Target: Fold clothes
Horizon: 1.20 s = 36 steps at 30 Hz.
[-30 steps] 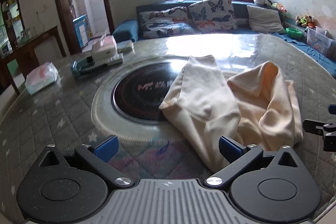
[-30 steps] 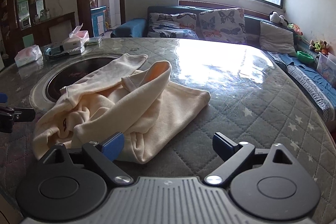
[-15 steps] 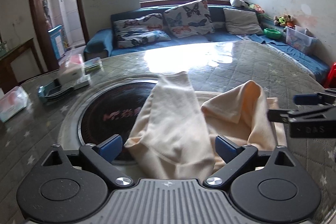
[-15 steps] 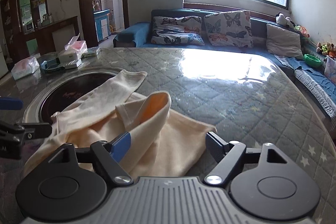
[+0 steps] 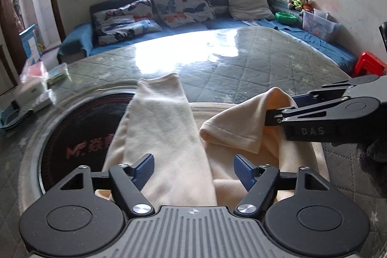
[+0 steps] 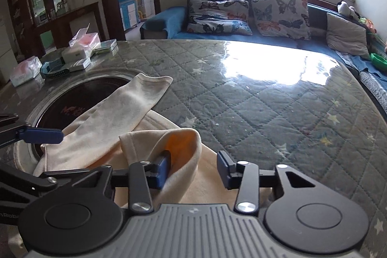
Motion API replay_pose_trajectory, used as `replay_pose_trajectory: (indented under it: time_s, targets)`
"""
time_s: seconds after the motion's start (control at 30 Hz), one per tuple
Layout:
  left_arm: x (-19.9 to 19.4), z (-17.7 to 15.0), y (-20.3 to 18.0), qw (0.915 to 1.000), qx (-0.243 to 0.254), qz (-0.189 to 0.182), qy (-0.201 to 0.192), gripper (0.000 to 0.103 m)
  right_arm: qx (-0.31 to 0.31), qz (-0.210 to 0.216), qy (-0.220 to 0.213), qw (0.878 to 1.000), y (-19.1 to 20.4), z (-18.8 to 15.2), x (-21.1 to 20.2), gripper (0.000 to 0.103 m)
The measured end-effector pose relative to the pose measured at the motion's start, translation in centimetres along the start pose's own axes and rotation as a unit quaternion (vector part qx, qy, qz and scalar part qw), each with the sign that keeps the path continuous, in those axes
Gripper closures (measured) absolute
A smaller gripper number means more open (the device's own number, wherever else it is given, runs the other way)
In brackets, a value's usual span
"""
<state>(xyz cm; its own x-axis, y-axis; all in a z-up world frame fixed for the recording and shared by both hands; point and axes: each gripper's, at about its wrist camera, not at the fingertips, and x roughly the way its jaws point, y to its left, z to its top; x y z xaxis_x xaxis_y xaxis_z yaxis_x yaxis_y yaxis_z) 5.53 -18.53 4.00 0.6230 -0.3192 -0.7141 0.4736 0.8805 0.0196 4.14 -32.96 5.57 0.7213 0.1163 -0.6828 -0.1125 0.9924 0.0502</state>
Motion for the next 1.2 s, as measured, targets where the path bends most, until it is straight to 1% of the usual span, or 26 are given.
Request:
replay_pose_trajectory:
  time_s: [0.03,0.07,0.1,0.13,0.17,0.2,0.23,0.27,0.3,0.33,0.47,0.6,0.73,0.87,0.97,1.03,1.1,1.17,1.2]
  targets:
    - [0.2,-0.1,0.1,1.0000,0.000,0.000,0.003,0.038,-0.004,0.001,0.002,1.000,0.1,0.1,0.3,0.073]
    - [0.5,-0.1,0.3,1.0000,0.000,0.000,0.006,0.042,-0.007,0.003,0.003,1.000,0.2,0.2,0.6,0.081]
    - [0.7,-0.2,0.4,1.0000,-0.001,0.000,0.009,0.049,-0.006,0.004,0.004,1.000,0.2,0.2,0.7,0.085]
    - [1.0,-0.2,0.6,0.9999,-0.001,0.000,0.012,0.056,-0.005,0.004,0.003,1.000,0.1,0.2,0.7,0.087]
    - [1.2,-0.3,0.7,0.9999,-0.001,0.000,0.015,0.059,-0.005,0.003,0.001,1.000,0.1,0.2,0.6,0.091]
    - [1.5,-0.4,0.9,0.9998,-0.001,0.000,0.018,0.064,-0.005,0.001,-0.003,1.000,0.0,0.1,0.4,0.092]
    - [1.7,-0.4,1.0,0.9998,-0.001,0.000,0.021,0.076,-0.004,-0.001,-0.007,1.000,-0.1,0.1,0.2,0.093]
    - [1.7,-0.4,1.1,0.9998,-0.002,-0.001,0.021,0.081,-0.002,-0.005,-0.012,1.000,-0.2,0.0,-0.1,0.095]
    - [1.5,-0.4,1.3,0.9999,-0.005,0.000,0.016,0.089,0.000,-0.010,-0.017,1.000,-0.3,-0.1,-0.5,0.096]
    - [1.2,-0.5,1.4,0.9999,-0.007,0.001,0.009,0.095,0.003,-0.013,-0.023,1.000,-0.5,-0.2,-0.9,0.096]
    - [-0.7,-0.6,2.5,0.9992,-0.034,0.014,-0.016,0.097,0.016,-0.034,-0.048,0.998,-1.4,-0.8,-3.1,0.098]
    - [-3.3,-0.7,4.4,0.9962,-0.066,0.032,-0.046,0.099,0.033,-0.060,-0.069,0.995,-2.7,-2.0,-5.8,0.098]
    - [-6.7,-1.8,6.8,0.9907,-0.104,0.051,-0.071,0.100,0.057,-0.091,-0.091,0.990,-4.2,-3.5,-8.7,0.098]
    - [-10.4,-3.8,9.0,0.9839,-0.134,0.075,-0.092,0.101,0.074,-0.116,-0.105,0.985,-5.4,-5.1,-11.2,0.098]
    - [-12.9,-5.9,10.4,0.9788,-0.157,0.087,-0.099,0.101,0.086,-0.129,-0.112,0.981,-6.1,-6.2,-12.6,0.098]
    - [-13.9,-7.3,11.1,0.9770,-0.167,0.094,-0.094,0.101,0.103,-0.137,-0.112,0.979,-6.8,-7.3,-13.7,0.098]
    - [-14.4,-8.3,11.5,0.9768,-0.169,0.101,-0.084,0.101,0.114,-0.146,-0.107,0.977,-7.4,-8.5,-14.3,0.098]
    - [-14.4,-8.9,11.5,0.9782,-0.167,0.098,-0.076,0.101,0.126,-0.160,-0.092,0.975,-8.1,-9.8,-14.5,0.098]
    - [-14.2,-8.8,11.2,0.9793,-0.163,0.096,-0.073,0.101,0.138,-0.159,-0.081,0.974,-8.5,-10.5,-14.4,0.098]
